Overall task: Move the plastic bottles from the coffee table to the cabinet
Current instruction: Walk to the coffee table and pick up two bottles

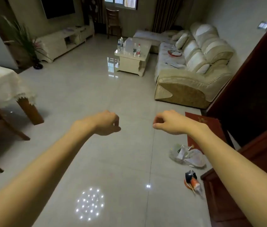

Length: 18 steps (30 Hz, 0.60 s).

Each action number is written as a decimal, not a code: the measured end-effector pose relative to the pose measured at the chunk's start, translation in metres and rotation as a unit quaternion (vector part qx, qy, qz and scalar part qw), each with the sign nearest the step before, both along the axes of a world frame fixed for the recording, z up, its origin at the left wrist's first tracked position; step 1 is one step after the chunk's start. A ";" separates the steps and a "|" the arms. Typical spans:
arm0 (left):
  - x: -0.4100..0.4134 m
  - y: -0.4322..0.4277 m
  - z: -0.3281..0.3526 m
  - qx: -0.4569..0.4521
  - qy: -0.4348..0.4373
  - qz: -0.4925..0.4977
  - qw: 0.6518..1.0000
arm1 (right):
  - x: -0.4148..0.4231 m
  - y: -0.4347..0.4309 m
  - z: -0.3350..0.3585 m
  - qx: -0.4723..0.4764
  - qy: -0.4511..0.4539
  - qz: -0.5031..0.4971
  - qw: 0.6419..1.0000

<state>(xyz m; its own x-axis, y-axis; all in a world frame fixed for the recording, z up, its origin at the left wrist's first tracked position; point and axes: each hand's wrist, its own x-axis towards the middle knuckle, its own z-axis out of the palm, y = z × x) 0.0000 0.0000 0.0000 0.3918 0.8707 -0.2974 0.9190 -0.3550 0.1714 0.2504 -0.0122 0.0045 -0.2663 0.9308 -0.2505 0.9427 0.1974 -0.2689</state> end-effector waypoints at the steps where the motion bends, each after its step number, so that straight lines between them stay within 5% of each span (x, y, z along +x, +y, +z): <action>1: 0.003 0.005 0.001 -0.005 -0.006 0.003 1.000 | 0.002 0.005 0.000 0.002 0.006 -0.006 1.000; 18: 0.117 0.116 0.015 0.045 0.030 0.077 0.996 | 0.119 0.147 -0.003 0.040 0.035 0.013 0.999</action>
<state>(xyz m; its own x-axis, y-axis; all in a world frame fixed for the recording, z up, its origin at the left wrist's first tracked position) 0.1169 0.1156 0.0146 0.2347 0.9434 -0.2345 0.9716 -0.2198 0.0880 0.3692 0.1347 0.0010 -0.3041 0.9398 -0.1556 0.9169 0.2444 -0.3156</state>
